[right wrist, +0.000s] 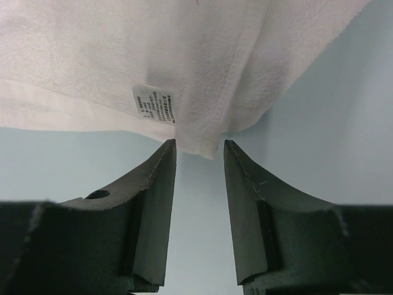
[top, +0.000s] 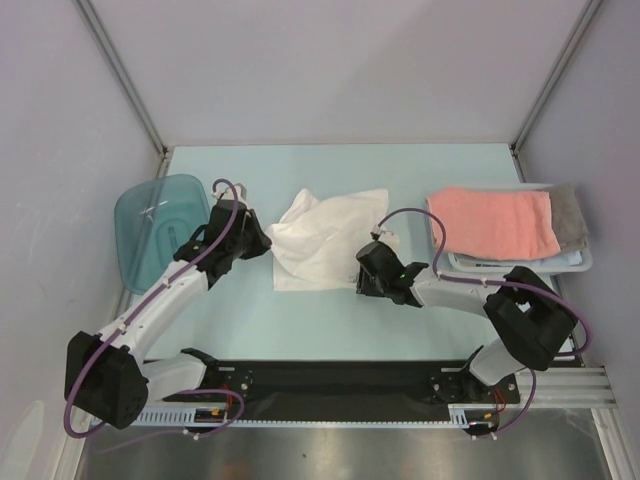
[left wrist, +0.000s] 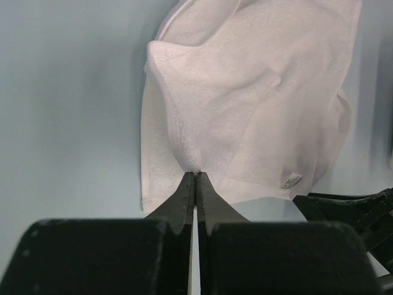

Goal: Fold and stack the towels
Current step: Flatten out the crumpled towel

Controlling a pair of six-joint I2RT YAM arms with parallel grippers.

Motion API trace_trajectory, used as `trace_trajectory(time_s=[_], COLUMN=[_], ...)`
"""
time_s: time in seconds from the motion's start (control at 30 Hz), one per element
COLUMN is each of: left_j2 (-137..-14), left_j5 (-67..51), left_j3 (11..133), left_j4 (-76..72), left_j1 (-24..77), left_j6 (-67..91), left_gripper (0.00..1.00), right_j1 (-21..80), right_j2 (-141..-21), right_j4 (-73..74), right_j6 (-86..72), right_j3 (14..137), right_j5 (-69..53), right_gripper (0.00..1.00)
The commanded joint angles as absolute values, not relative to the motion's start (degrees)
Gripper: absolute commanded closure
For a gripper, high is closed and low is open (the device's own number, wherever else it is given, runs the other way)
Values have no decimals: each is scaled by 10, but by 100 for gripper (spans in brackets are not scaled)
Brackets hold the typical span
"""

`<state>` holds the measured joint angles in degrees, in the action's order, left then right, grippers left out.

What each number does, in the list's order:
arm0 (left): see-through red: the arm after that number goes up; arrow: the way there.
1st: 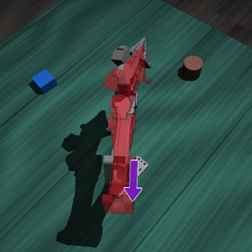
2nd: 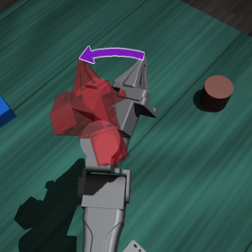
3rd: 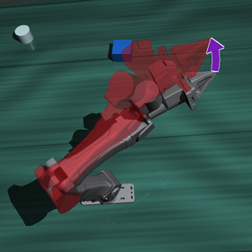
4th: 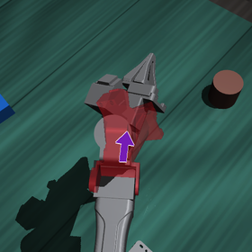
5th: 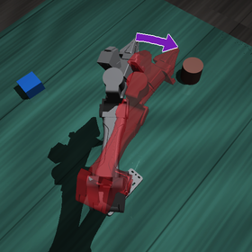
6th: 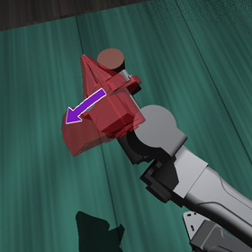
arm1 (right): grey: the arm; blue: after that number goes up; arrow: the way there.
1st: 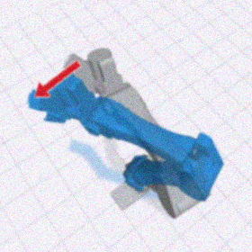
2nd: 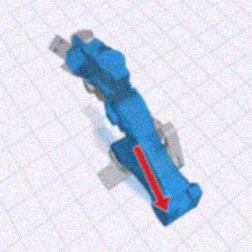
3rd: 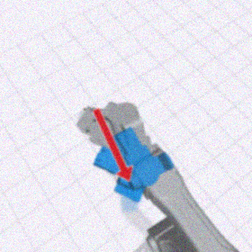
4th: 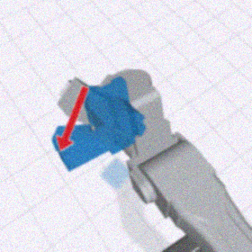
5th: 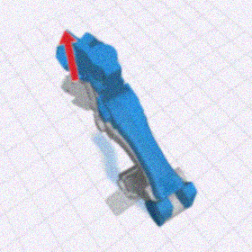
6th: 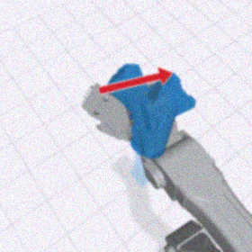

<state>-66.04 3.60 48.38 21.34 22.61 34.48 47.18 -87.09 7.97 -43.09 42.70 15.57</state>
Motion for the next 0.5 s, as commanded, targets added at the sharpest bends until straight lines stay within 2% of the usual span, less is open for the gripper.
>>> trace_trajectory(time_s=[0.0,0.13,0.23,0.37,0.47], left_j2=[-648,-649,-648,-645,-646], left_j5=[24,24,21,21,16], left_j3=[481,481,483,483,484], left_j4=[193,193,194,196,198], left_j1=[230,230,230,230,230], left_j6=[338,338,337,334,327], left_gripper=[100,100,100,100,100], right_j1=[475,475,475,475,474], right_j2=[-885,-892,-894,-887,-872], right_j4=[55,45,42,45,60], right_j6=[-443,-449,-448,-449,-445], right_j3=[429,424,425,423,425], right_j5=[172,179,179,184,179], right_gripper=[59,59,62,81,91])
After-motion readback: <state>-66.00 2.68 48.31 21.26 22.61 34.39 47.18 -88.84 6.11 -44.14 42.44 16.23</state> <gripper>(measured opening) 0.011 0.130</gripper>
